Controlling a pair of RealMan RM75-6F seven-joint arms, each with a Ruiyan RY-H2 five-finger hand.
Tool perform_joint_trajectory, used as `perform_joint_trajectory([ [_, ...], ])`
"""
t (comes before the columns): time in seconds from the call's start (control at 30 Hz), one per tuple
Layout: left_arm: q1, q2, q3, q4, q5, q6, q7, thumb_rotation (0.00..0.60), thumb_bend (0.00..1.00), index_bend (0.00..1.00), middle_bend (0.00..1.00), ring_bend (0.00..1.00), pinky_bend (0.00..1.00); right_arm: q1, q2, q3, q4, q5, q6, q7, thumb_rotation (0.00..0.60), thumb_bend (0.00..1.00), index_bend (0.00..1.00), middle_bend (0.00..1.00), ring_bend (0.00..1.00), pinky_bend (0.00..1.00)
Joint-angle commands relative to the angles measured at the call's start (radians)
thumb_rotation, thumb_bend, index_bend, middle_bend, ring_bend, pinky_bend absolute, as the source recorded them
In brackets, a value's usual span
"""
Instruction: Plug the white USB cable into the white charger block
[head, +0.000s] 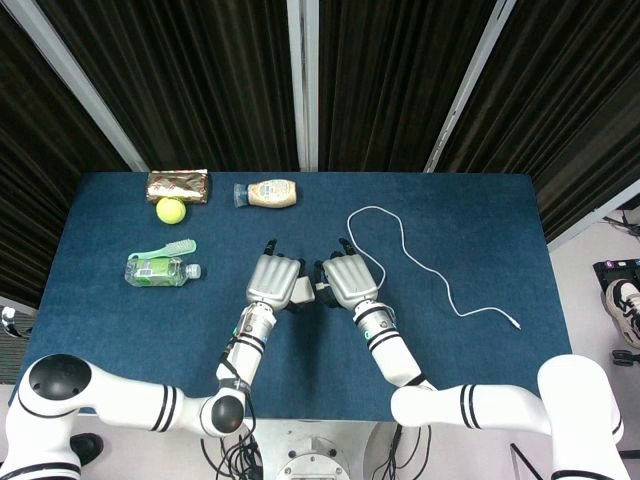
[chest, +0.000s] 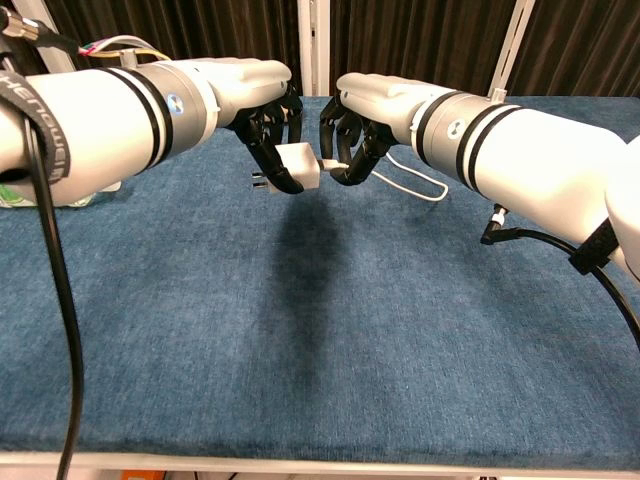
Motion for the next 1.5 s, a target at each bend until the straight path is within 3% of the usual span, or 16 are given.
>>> perform_joint_trajectory([
  [0.03, -0.002, -0.002, -0.001, 0.000, 0.000, 0.002, 0.004, 0.527, 0.22, 0.54, 0.52, 0.38, 0.09, 0.003, -0.002, -0.001, 0.003, 0.002, 0.001, -0.001, 0.600, 0.47, 0.67, 0.52, 0.29, 0.03],
  [1.5, -0.018, -0.049, 0.016, 0.039, 0.016, 0.043, 0.104, 0.529, 0.22, 0.54, 0.52, 0.38, 0.09, 0.032, -0.005, -0.002, -0.020, 0.052, 0.018, -0.020, 0.600, 0.47, 0.67, 0.52, 0.29, 0.00],
])
